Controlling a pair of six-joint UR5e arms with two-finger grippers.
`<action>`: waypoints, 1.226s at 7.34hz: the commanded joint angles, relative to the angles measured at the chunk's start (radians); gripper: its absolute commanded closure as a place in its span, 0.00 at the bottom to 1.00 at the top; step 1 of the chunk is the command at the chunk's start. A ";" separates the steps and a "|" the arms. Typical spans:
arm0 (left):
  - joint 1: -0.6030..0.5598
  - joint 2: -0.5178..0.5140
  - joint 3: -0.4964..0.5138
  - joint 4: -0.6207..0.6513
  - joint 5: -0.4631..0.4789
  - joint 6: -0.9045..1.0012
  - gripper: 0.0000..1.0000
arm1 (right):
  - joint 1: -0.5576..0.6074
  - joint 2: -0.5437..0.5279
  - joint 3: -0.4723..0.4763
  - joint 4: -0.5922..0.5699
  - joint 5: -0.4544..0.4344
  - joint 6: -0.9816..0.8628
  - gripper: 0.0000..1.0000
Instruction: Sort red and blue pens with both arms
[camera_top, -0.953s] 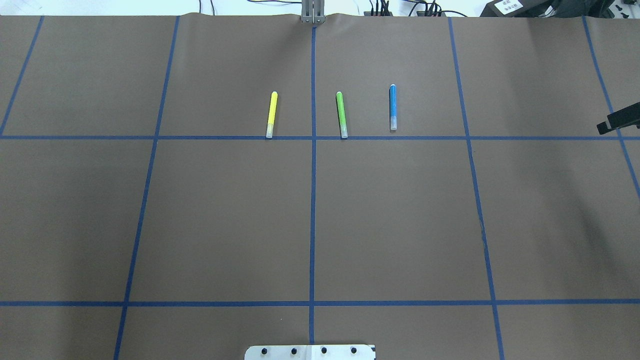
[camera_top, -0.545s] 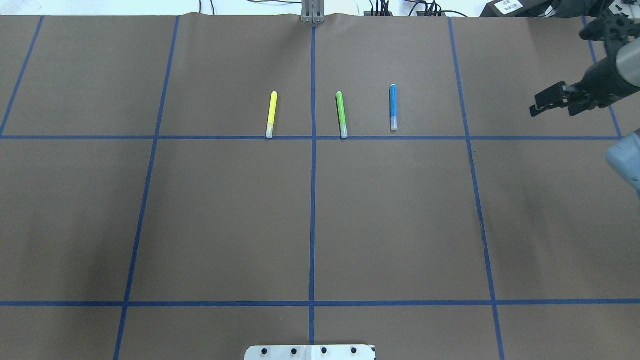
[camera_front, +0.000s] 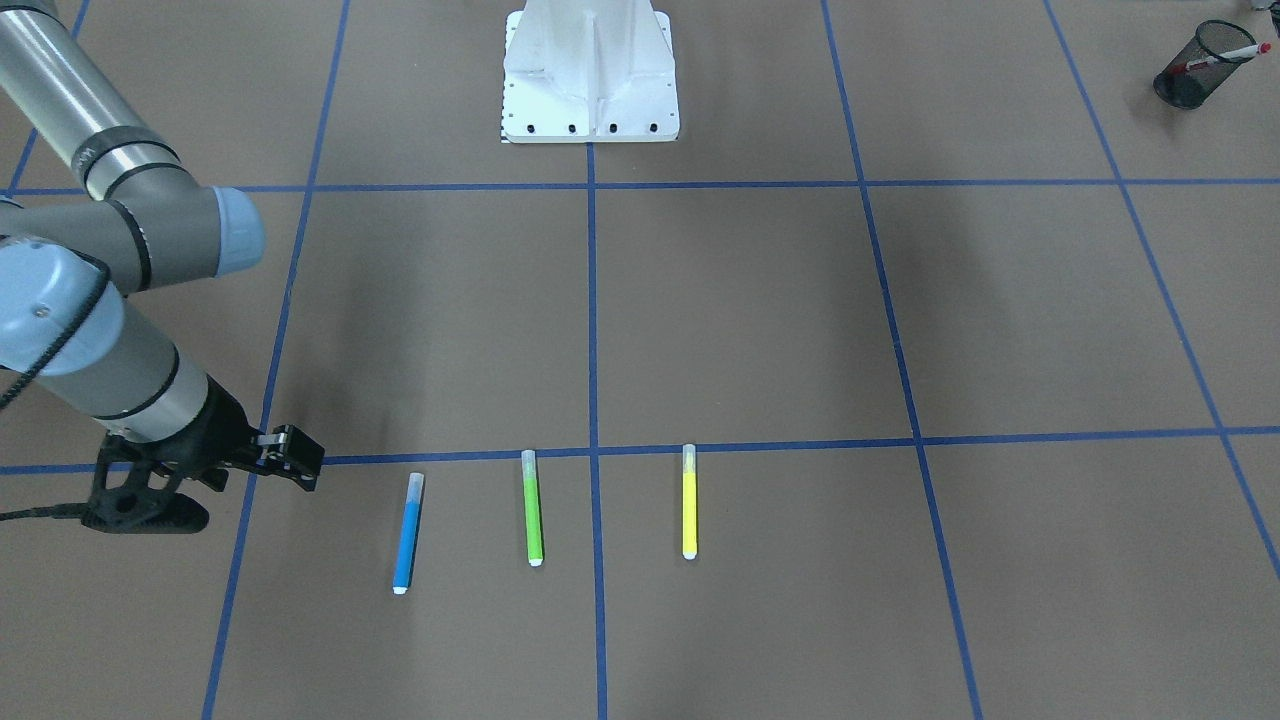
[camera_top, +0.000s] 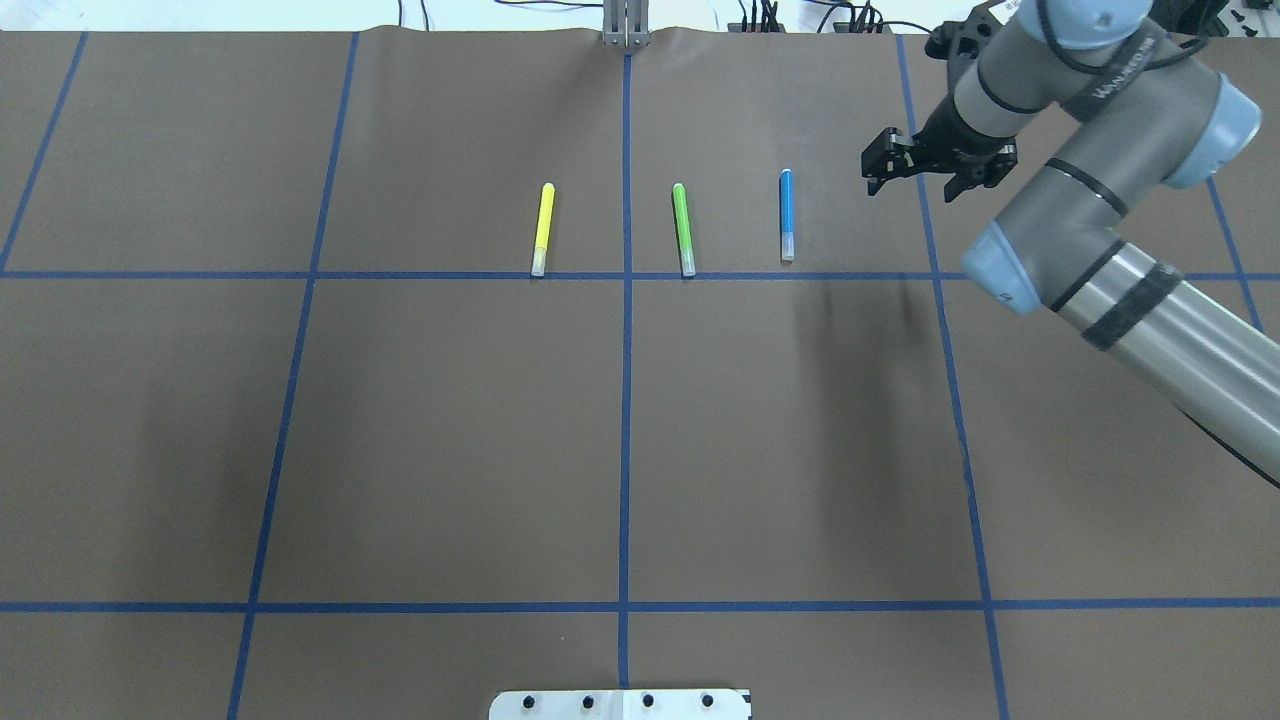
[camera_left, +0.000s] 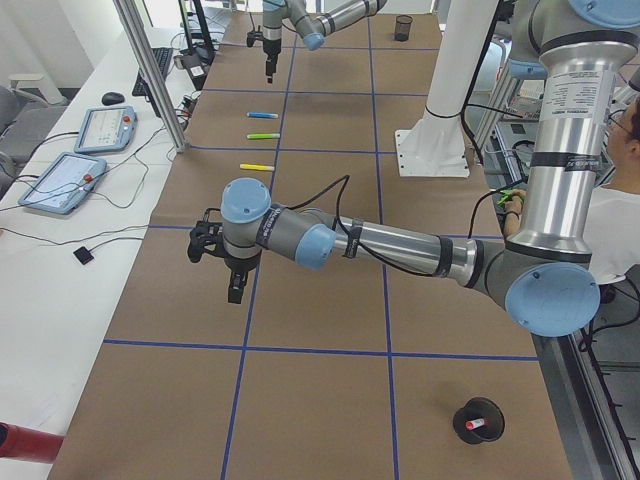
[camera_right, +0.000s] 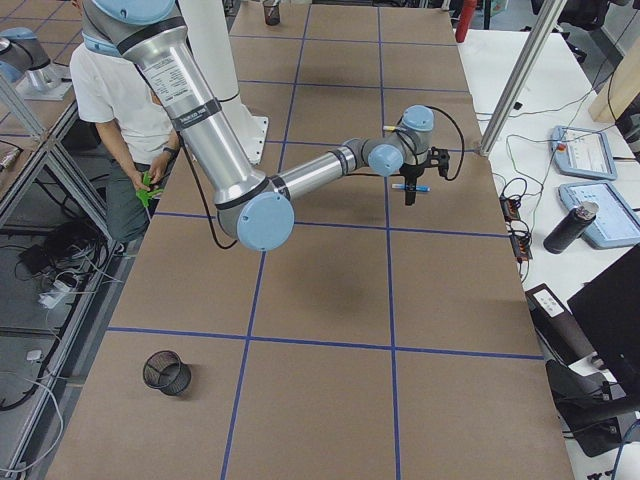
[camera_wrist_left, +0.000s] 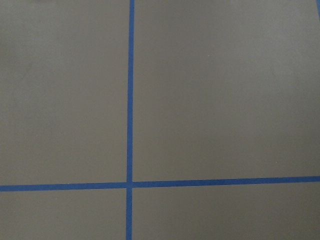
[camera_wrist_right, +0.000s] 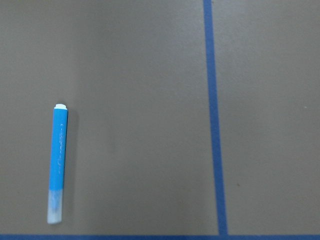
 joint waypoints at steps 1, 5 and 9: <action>0.091 -0.053 0.005 0.073 -0.006 0.002 0.01 | -0.051 0.176 -0.219 0.043 -0.058 0.079 0.02; 0.091 -0.053 0.006 0.073 0.002 0.001 0.01 | -0.067 0.285 -0.470 0.209 -0.072 0.138 0.09; 0.089 -0.040 0.003 0.069 0.002 -0.001 0.01 | -0.085 0.285 -0.483 0.209 -0.072 0.138 0.31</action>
